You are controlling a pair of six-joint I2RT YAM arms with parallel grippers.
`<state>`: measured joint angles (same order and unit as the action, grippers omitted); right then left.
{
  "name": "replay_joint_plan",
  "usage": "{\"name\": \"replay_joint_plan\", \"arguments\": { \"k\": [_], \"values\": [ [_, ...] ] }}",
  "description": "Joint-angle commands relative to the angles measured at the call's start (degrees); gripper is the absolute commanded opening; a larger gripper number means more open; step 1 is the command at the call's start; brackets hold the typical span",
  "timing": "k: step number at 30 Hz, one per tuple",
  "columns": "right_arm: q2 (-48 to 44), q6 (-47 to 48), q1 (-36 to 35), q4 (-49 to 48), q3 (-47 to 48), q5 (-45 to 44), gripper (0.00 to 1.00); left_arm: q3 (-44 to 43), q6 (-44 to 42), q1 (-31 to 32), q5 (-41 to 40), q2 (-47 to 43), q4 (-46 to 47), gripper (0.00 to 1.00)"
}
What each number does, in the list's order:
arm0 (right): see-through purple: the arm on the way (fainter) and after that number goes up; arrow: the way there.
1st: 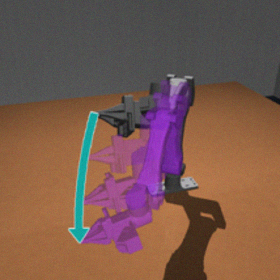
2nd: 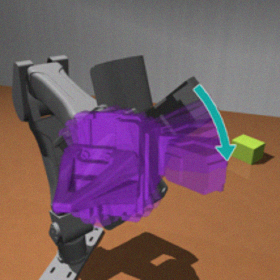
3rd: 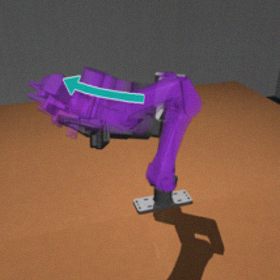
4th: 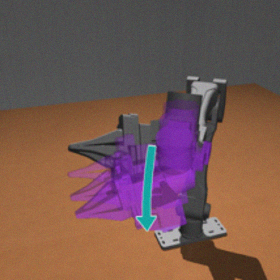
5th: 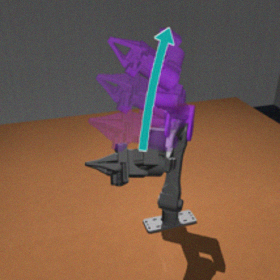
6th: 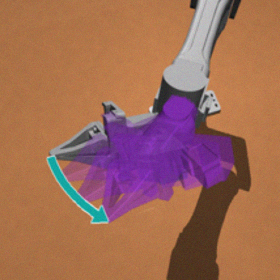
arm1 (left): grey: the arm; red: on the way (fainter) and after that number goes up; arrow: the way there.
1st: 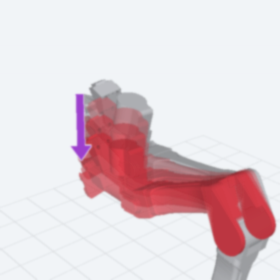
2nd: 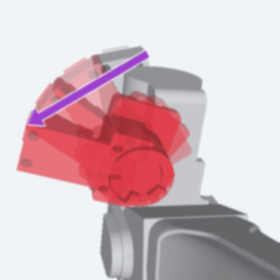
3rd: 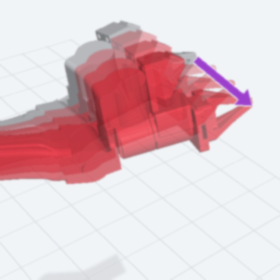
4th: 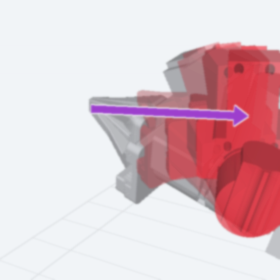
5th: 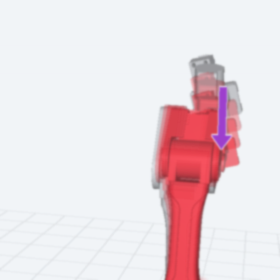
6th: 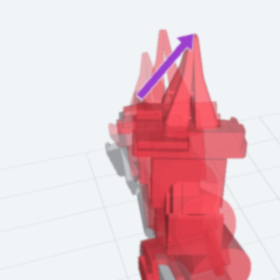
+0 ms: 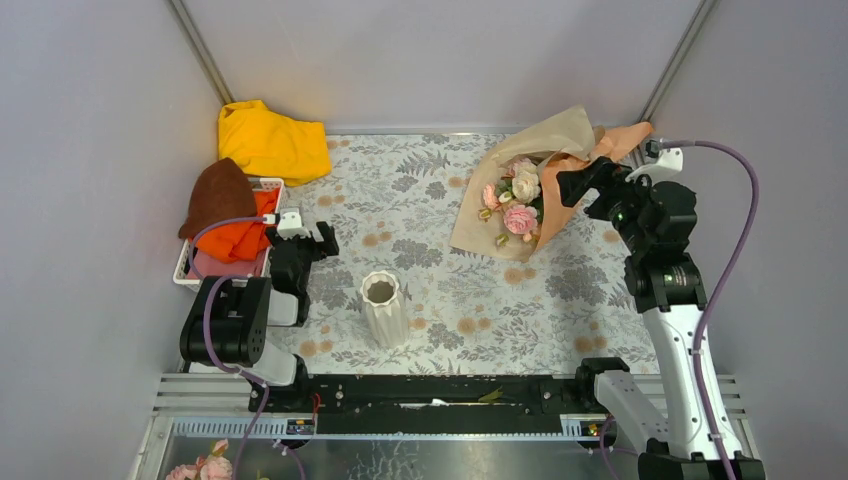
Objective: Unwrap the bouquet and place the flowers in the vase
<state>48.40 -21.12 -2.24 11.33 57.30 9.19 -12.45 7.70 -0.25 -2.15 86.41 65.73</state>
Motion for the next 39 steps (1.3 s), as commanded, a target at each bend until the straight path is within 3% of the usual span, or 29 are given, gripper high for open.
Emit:
{"name": "replay_joint_plan", "arguments": {
  "k": [1, 5, 8, 11, 14, 18, 22, 30, 39],
  "values": [
    [-2.8, -1.6, -0.2, 0.0, 4.8, 6.2, 0.99, -0.9, -1.3, 0.0, -0.7, -0.1, 2.7, 0.99],
    [-5.3, -4.4, -0.2, -2.7, 5.2, 9.8, 1.00, -0.9, -1.3, 0.0, -0.7, -0.1, 2.7, 0.99],
    [-9.0, -7.0, -0.2, -10.2, 2.9, 17.1, 1.00, -0.8, -1.3, 0.0, -0.7, -0.1, 2.7, 0.99],
    [-11.1, -17.0, -0.2, -16.8, 0.6, 14.6, 1.00, -0.9, -1.3, 0.0, -0.8, -0.1, 2.7, 0.99],
    [-9.4, -17.6, -0.2, -22.7, 1.3, 19.1, 1.00, -0.9, -1.3, 0.0, -0.7, -0.1, 2.7, 0.99],
    [1.3, -13.5, -0.3, -6.4, 13.0, 17.0, 0.96, -0.9, -1.3, 0.0, -0.7, -0.1, 2.7, 0.99],
    [14.2, -10.0, -0.2, 8.7, 23.0, 7.7, 1.00, -0.9, -1.2, 0.0, -0.7, -0.1, 2.7, 0.99],
    [33.6, -13.8, -0.2, 7.6, 29.7, 6.9, 1.00, -0.9, -1.3, 0.0, -0.8, -0.1, 2.7, 0.99],
    [49.5, -8.5, -0.4, 11.9, 32.6, 1.0, 1.00, -0.9, -1.3, 0.0, -0.8, -0.1, 2.6, 0.99]
  ]
}}
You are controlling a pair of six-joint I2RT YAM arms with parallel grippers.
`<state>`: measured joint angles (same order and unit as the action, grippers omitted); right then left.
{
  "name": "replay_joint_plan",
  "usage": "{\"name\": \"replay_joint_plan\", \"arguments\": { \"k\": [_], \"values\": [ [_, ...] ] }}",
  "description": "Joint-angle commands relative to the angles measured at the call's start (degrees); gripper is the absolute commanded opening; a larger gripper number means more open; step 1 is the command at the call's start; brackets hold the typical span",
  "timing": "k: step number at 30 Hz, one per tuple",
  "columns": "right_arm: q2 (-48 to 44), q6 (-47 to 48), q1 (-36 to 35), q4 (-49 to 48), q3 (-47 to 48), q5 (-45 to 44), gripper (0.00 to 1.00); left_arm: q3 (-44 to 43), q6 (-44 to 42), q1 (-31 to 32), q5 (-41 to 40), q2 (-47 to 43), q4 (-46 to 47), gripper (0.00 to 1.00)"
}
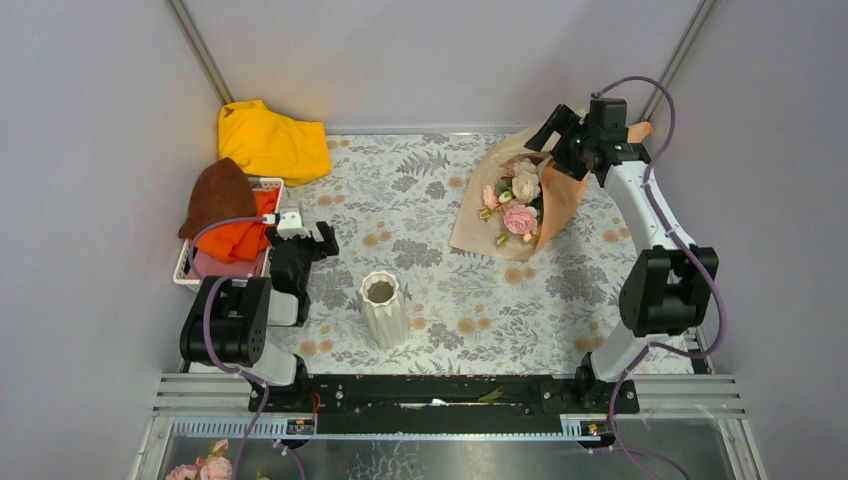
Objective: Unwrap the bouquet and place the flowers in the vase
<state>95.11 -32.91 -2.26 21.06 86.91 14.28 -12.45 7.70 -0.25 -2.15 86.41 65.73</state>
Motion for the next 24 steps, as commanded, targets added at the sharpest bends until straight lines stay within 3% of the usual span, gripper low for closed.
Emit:
{"name": "replay_joint_plan", "arguments": {
  "k": [1, 5, 16, 19, 24],
  "values": [
    [4.0, 4.3, -0.5, 3.3, 2.9, -6.2, 1.00, -0.9, -1.3, 0.0, -0.9, -0.1, 2.6, 0.99],
    [8.5, 7.2, -0.7, 5.3, 0.4, -11.9, 1.00, -0.9, -1.3, 0.0, -0.9, -0.1, 2.6, 0.99],
    [20.4, 9.3, -4.4, 2.0, -3.1, -11.9, 0.98, -1.0, -1.3, 0.0, -0.9, -0.1, 2.5, 0.99],
    [21.4, 9.1, -4.8, 0.2, -5.5, -11.7, 0.83, -1.0, -1.3, 0.0, -1.0, -0.1, 2.6, 0.99],
    [18.3, 7.7, -4.8, -2.4, -10.1, -11.7, 0.45, -1.0, -1.4, 0.0, -1.0, -0.1, 2.5, 0.99]
  ]
}}
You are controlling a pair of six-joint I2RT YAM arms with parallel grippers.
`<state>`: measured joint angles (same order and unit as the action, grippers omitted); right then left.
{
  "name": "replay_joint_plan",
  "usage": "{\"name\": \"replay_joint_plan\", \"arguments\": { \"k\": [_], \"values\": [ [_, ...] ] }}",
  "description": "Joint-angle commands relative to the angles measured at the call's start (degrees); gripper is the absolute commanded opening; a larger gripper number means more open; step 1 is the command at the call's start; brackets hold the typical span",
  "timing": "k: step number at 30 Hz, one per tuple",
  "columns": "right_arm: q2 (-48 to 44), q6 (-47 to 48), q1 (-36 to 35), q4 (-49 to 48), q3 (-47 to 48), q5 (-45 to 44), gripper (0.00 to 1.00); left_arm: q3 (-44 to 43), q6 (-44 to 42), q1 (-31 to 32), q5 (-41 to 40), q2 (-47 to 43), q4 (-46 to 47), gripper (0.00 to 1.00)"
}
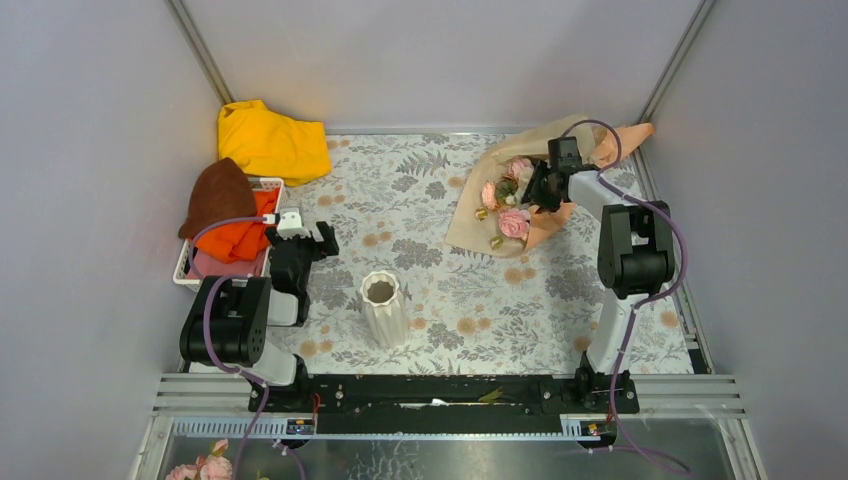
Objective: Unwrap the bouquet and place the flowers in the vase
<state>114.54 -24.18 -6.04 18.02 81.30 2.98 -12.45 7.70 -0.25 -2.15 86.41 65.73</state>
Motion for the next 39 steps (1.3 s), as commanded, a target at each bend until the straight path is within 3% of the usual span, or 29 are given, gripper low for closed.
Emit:
{"name": "replay_joint_plan", "arguments": {
  "k": [1, 3, 4, 11, 17, 20, 21, 23, 27, 29, 34, 39],
  "values": [
    [-2.8, -1.2, -1.0, 0.3, -5.5, -0.5, 0.37, -1.0, -1.4, 0.0, -1.0, -0.1, 2.5, 0.99],
    [-6.3, -1.6, -1.1, 0.0, -7.6, -0.8, 0.09, -1.0, -1.4, 0.0, -0.9, -0.1, 2.6, 0.99],
    [-9.0, -1.8, -1.2, 0.0, -8.9, -0.9, 0.00, -1.2, -1.5, 0.0, -0.7, -0.2, 2.3, 0.99],
    [-25.2, -3.7, -6.7, 1.4, -14.7, -2.3, 0.00, -11.0, -2.7, 2.7, 1.5, -12.7, -22.6, 0.99],
    [-28.1, -7.1, -15.1, 3.1, -8.5, -3.7, 0.00, -9.2, 13.4, 8.2, 10.2, -28.9, -26.3, 0.99],
    [-24.5, -7.3, -17.9, 3.5, -3.2, -4.9, 0.00, -9.4, 14.5, 14.7, 13.6, -34.6, -30.7, 0.99],
    [-22.7, -7.1, -18.2, 3.8, -1.1, -4.6, 0.05, -10.2, 13.6, 17.0, 13.6, -36.3, -33.9, 0.99],
    [-19.4, -5.2, -18.2, 4.6, 3.2, -3.7, 0.37, -12.8, 12.5, 20.9, 12.3, -39.6, -41.8, 0.99],
    [-17.7, -1.7, -18.4, 6.3, 8.9, -3.5, 0.84, -16.8, 13.8, 24.4, 11.7, -45.9, -53.1, 0.99],
    [-20.6, -0.3, -18.4, 6.7, 8.6, -6.3, 0.98, -17.4, 14.8, 24.6, 12.4, -48.0, -55.0, 0.99],
    [-26.3, 5.3, -18.3, 8.0, 5.5, -18.6, 1.00, -19.9, 13.3, 24.7, 20.0, -50.9, -54.9, 0.99],
    [-21.9, 8.4, -16.4, 12.9, 8.9, -27.6, 1.00, -26.9, 14.7, 24.8, 34.9, -47.7, -52.6, 0.99]
  ]
}}
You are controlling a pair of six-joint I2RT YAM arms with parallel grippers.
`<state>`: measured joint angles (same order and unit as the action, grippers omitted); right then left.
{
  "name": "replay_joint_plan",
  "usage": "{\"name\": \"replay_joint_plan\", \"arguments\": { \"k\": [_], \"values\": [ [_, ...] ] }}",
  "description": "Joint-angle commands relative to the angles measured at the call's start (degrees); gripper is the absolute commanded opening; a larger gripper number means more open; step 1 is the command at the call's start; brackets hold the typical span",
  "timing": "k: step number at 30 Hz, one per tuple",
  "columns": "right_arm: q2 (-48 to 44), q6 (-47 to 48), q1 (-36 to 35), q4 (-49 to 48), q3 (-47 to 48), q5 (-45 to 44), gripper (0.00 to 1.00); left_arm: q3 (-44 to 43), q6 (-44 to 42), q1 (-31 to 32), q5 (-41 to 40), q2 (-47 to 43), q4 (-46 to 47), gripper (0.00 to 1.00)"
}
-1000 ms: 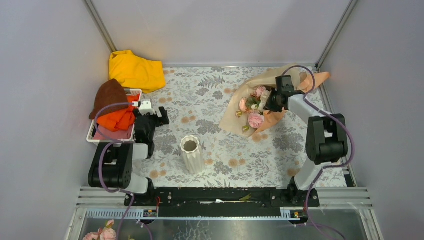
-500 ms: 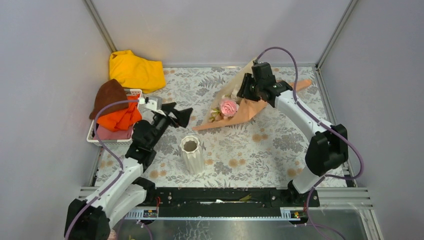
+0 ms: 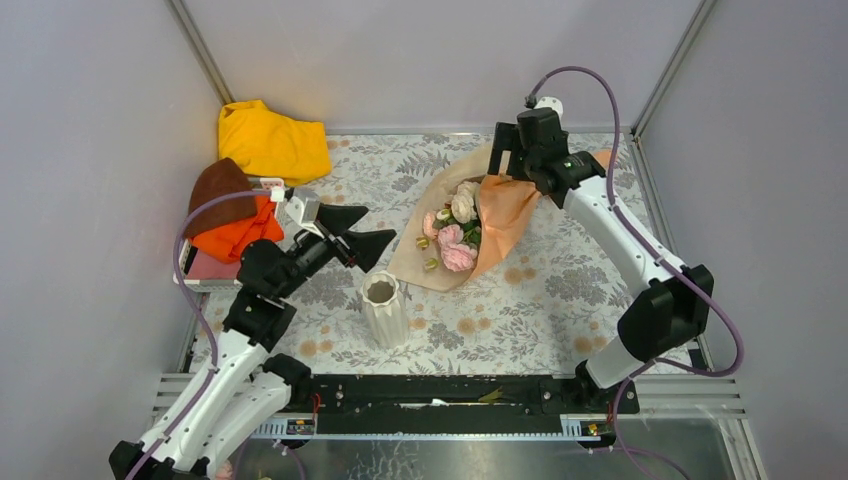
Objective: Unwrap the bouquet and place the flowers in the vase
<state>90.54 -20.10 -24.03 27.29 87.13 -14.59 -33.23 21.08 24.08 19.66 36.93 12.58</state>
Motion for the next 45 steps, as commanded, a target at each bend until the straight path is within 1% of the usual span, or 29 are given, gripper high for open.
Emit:
{"name": "replay_joint_plan", "arguments": {
  "k": [1, 3, 5, 7, 10, 14, 18, 19, 23, 25, 26, 27, 28, 29, 30, 31, 32, 35, 38, 40, 42, 45],
  "values": [
    [3.4, 4.9, 2.4, 3.6, 3.8, -10.1, 1.00, -8.0, 3.0, 0.5, 14.4, 2.5, -0.4, 0.99],
    [6.8, 5.3, 5.0, 3.5, 6.2, -8.5, 1.00, -12.1, 7.2, 0.8, 13.7, 3.2, -4.4, 0.99],
    [10.3, 5.5, 8.0, 3.9, 9.1, -7.0, 1.00, -14.9, 8.8, 1.2, 11.7, 2.4, -8.3, 0.99],
    [13.1, 5.9, 9.9, 3.1, 11.2, -5.3, 0.99, -16.3, 8.7, 1.5, 10.9, 0.7, -9.8, 0.99],
    [17.6, 6.3, 11.6, 2.4, 15.5, -2.5, 1.00, -18.2, 7.3, 1.5, 7.4, -1.9, -12.4, 0.99],
    [24.9, 7.1, 12.4, 3.3, 22.4, 0.9, 1.00, -20.0, 7.2, 1.5, 6.5, -1.6, -14.2, 0.99],
    [28.3, 8.2, 12.5, 2.4, 25.3, 6.9, 1.00, -20.2, 7.6, 1.5, 7.2, -0.7, -12.9, 0.99],
    [28.6, 8.6, 12.6, 1.7, 25.3, 10.2, 1.00, -19.5, 8.1, 1.5, 6.7, -1.0, -11.2, 0.99],
    [30.4, 9.1, 13.3, -1.8, 24.1, 21.9, 1.00, -16.3, 10.5, 1.5, 2.3, -4.3, -8.0, 0.99],
    [32.9, 9.2, 13.5, -0.9, 25.8, 24.2, 0.98, -15.1, 10.7, 1.5, -0.2, -6.0, -7.5, 0.99],
    [34.2, 9.3, 13.5, -0.1, 26.8, 24.6, 0.90, -15.1, 10.4, 1.5, -0.6, -6.3, -7.6, 0.99],
    [35.2, 9.5, 13.5, 0.5, 27.5, 24.7, 0.77, -15.4, 10.4, 1.5, -1.1, -6.4, -8.4, 0.99],
    [36.1, 9.5, 13.6, 0.9, 27.9, 24.2, 0.60, -15.6, 10.6, 1.5, -1.5, -6.3, -9.3, 0.99],
    [36.7, 9.4, 13.6, 1.2, 28.1, 23.6, 0.40, -15.9, 10.8, 1.5, -1.4, -5.8, -10.0, 0.99],
    [37.1, 9.2, 13.7, 1.5, 28.3, 22.4, 0.17, -15.9, 10.9, 1.5, -1.1, -5.5, -10.2, 0.99],
    [37.3, 8.6, 13.8, 1.8, 28.4, 21.0, 0.03, -15.7, 11.5, 1.5, -1.0, -5.1, -10.2, 0.99],
    [37.2, 8.2, 14.0, 2.1, 28.5, 20.0, 0.00, -15.3, 12.1, 1.5, -0.9, -4.7, -10.0, 0.99],
    [35.4, 6.9, 14.7, 3.9, 28.1, 15.5, 0.00, -14.4, 13.7, 1.5, -1.6, -3.5, -9.8, 0.99],
    [31.3, 3.7, 15.2, 7.5, 26.5, 5.8, 0.00, -14.0, 14.0, 1.5, -2.3, -2.3, -10.4, 0.99],
    [27.7, 1.6, 15.3, 10.6, 24.5, 1.1, 0.00, -14.1, 13.7, 1.5, -3.8, -1.5, -11.3, 0.99],
    [22.6, 0.4, 15.2, 12.5, 20.1, -3.0, 0.00, -13.7, 13.3, 1.5, -5.1, -1.3, -11.6, 0.99],
    [13.9, 0.1, 15.1, 12.2, 10.4, -4.0, 0.00, -12.7, 13.1, 1.5, -6.4, -1.6, -11.3, 0.99]
  ]
}}
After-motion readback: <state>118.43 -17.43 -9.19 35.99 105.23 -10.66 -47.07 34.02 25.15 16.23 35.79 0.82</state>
